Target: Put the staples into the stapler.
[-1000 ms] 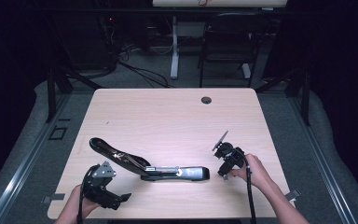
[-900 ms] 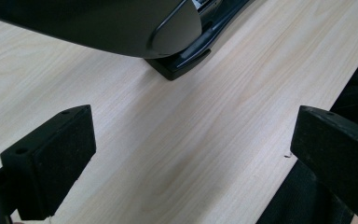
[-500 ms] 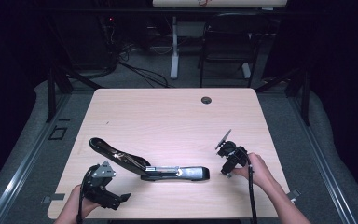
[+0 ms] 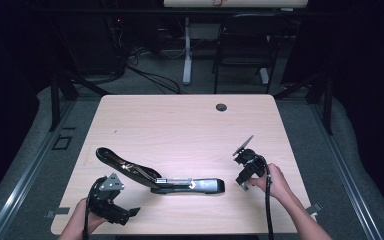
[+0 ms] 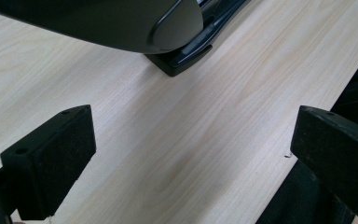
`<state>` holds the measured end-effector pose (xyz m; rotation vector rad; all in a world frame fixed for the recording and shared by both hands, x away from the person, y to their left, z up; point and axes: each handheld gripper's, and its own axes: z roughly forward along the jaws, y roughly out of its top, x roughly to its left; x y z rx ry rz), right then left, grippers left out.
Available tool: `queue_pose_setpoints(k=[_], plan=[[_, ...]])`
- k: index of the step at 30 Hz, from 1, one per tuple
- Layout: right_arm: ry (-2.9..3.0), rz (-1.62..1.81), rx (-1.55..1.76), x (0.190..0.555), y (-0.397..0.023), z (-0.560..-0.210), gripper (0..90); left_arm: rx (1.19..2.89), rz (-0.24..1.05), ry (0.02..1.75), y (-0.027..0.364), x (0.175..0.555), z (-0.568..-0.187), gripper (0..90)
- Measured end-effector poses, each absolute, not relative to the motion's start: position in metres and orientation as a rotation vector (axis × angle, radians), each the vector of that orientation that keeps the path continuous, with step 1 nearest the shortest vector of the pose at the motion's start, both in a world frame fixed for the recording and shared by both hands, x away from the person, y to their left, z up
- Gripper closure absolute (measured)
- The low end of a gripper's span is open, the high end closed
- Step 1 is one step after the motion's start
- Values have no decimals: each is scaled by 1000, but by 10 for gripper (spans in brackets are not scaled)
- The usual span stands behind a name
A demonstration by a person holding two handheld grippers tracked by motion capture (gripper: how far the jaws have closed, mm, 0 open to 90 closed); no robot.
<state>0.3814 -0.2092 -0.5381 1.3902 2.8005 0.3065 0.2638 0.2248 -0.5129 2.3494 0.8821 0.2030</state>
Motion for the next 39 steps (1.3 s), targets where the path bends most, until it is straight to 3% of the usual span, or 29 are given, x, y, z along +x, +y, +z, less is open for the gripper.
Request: queue_pose_setpoints(k=[7,17,39], plan=[[2822,299,1386,380,-208,-539,712,2358,208,879,222,264,-513,0],[2835,277,1381,381,-207,-541,772,2366,213,870,222,264,-513,0],[2792,432,1268,377,-202,-528,779,2347,207,893,224,265,-513,0]])
